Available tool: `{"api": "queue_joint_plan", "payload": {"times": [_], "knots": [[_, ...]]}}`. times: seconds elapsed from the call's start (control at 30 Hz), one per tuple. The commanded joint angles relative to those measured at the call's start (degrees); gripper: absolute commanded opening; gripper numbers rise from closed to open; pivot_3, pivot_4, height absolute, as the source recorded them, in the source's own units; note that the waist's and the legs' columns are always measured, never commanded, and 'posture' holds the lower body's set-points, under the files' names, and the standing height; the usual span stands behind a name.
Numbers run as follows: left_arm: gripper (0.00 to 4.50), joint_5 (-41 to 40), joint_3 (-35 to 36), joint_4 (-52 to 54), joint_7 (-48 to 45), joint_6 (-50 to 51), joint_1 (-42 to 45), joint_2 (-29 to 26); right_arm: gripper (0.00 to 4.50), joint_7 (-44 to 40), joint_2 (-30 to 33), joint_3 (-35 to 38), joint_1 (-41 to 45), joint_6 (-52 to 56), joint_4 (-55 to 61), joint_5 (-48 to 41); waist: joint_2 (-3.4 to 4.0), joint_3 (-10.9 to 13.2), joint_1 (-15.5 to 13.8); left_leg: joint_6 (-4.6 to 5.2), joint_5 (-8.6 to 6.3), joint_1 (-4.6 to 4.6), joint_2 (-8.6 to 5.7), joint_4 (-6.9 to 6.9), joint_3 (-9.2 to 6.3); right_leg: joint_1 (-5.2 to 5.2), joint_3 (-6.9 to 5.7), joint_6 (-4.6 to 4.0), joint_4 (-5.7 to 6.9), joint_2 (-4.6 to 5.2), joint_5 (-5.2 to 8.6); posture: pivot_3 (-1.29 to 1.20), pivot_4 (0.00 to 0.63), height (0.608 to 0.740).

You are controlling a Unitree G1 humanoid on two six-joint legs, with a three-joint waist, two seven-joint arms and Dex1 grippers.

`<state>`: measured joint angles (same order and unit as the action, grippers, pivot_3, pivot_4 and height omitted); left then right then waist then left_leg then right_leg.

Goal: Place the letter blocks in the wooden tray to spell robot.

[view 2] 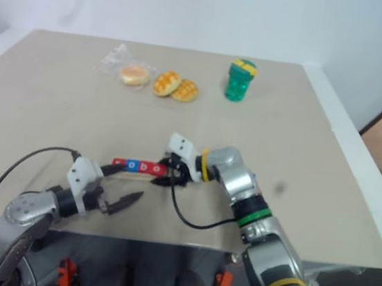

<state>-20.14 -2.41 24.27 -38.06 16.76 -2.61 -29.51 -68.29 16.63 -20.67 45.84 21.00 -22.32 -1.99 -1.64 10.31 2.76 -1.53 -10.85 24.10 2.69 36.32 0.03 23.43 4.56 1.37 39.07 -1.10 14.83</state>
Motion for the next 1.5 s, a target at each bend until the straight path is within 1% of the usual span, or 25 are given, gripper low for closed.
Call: {"api": "queue_joint_plan", "payload": {"times": [0.03, 0.23, 0.43, 0.53, 0.63, 0.77, 0.8, 0.9, 0.97, 1.0, 1.2, 1.5], "knots": [[4.50, 0.32, 0.11, 1.07, -0.12, 0.02, 0.72, -0.23, 4.43, 1.31, 0.81, -0.17, -0.06, 1.93, 1.33, 0.62, 0.00, 0.00, -0.01, -0.01, 0.01, 0.00, 0.00, 0.01, -0.01, -0.01, 0.00, 0.01, 0.00, 0.00, -0.01, 0.00, 0.150, 0.740], [4.50, 0.42, 0.13, 0.88, -0.25, -0.14, 0.54, -0.34, 4.47, 1.86, 1.38, 1.64, 0.37, 5.00, 4.24, -1.33, 0.00, 0.00, -0.02, -0.03, 0.04, 0.00, -0.03, 0.02, 0.01, -0.01, 0.01, 0.04, 0.00, 0.02, -0.05, 0.00, 0.150, 0.740], [4.50, 0.91, 0.08, 0.29, -1.11, -0.94, 0.69, -0.96, 4.47, 2.14, 3.04, 3.74, -0.17, 11.48, 12.64, -5.09, 0.00, 0.01, -0.02, -0.04, 0.04, 0.09, -0.02, -0.01, 0.00, 0.08, 0.01, 0.04, 0.00, 0.02, 0.02, 0.00, 0.150, 0.740], [4.50, 1.10, 0.41, -0.19, -1.91, -1.49, 1.08, -1.05, 4.47, 3.90, 5.05, 6.67, -1.55, 14.87, 18.68, -7.34, 0.01, 0.01, -0.05, -0.04, 0.03, 0.14, -0.03, -0.05, -0.03, 0.11, 0.01, 0.06, 0.00, 0.01, 0.07, 0.00, 0.150, 0.740], [4.50, 0.87, 0.84, -0.48, -2.39, -1.62, 1.37, -1.11, 3.66, 5.63, 6.50, 8.15, -3.54, 17.22, 23.02, -8.86, 0.00, 0.01, -0.06, -0.04, 0.03, 0.17, -0.07, -0.05, -0.05, 0.10, 0.02, 0.12, -0.01, 0.04, 0.11, 0.00, 0.150, 0.740], [4.50, -2.90, 1.47, -0.09, -5.05, 0.04, 1.87, -1.09, 2.27, 7.56, 9.24, 7.44, -11.22, 20.60, 32.53, -10.58, -0.02, -0.01, -0.16, -0.07, 0.01, 0.17, -0.09, -0.06, -0.13, 0.05, -0.04, 0.12, -0.02, 0.07, 0.20, 0.00, 0.150, 0.740], [4.50, -3.65, 1.52, 0.00, -5.57, 0.60, 1.97, -1.14, 1.88, 8.11, 9.40, 7.09, -12.22, 21.35, 33.54, -10.84, -0.01, 0.00, -0.12, -0.10, -0.01, 0.17, -0.08, -0.06, -0.13, 0.06, -0.05, 0.11, -0.02, 0.06, 0.22, 0.00, 0.150, 0.740], [4.50, -4.76, 1.38, 0.13, -6.66, 1.86, 2.29, -1.60, 0.94, 9.60, 9.12, 6.20, -13.30, 22.53, 34.88, -11.28, 0.01, 0.01, 0.26, -0.11, -0.02, 0.17, -0.06, -0.06, -0.04, 0.11, 0.00, 0.09, -0.01, 0.05, 0.19, 0.00, 0.150, 0.740], [4.50, -5.32, 1.47, 0.37, -7.15, 2.83, 2.54, -1.91, 0.16, 10.64, 8.63, 5.50, -13.23, 22.94, 34.87, -11.42, 0.01, 0.01, 0.28, -0.11, -0.01, 0.14, -0.02, -0.06, -0.02, 0.13, 0.02, 0.05, -0.01, 0.00, 0.12, 0.00, 0.150, 0.740], [4.50, -5.65, 1.53, 0.49, -7.40, 3.25, 2.63, -2.08, 0.04, 11.18, 8.31, 5.16, -13.00, 22.96, 34.55, -11.37, 0.01, 0.01, 0.28, -0.11, -0.01, 0.11, -0.01, -0.05, -0.06, 0.10, 0.00, 0.05, -0.01, -0.04, 0.11, 0.00, 0.150, 0.740], [4.50, -7.20, 2.27, 0.67, -7.64, 5.61, 1.82, -2.73, 0.04, 12.58, 7.34, 3.44, -11.54, 21.70, 32.00, -10.96, 0.00, 0.01, 0.20, -0.11, -0.01, 0.14, -0.02, -0.05, -0.08, 0.10, 0.00, 0.07, -0.01, -0.04, 0.15, 0.00, 0.150, 0.740], [4.50, -5.69, 2.07, 0.71, -5.72, 5.10, 1.09, -2.55, 0.04, 13.50, 6.40, 0.37, -9.75, 16.40, 26.34, -8.73, 0.00, 0.01, 0.04, -0.12, -0.02, 0.16, -0.03, -0.06, -0.09, 0.10, 0.00, 0.07, -0.01, -0.02, 0.19, 0.00, 0.150, 0.740]]}}
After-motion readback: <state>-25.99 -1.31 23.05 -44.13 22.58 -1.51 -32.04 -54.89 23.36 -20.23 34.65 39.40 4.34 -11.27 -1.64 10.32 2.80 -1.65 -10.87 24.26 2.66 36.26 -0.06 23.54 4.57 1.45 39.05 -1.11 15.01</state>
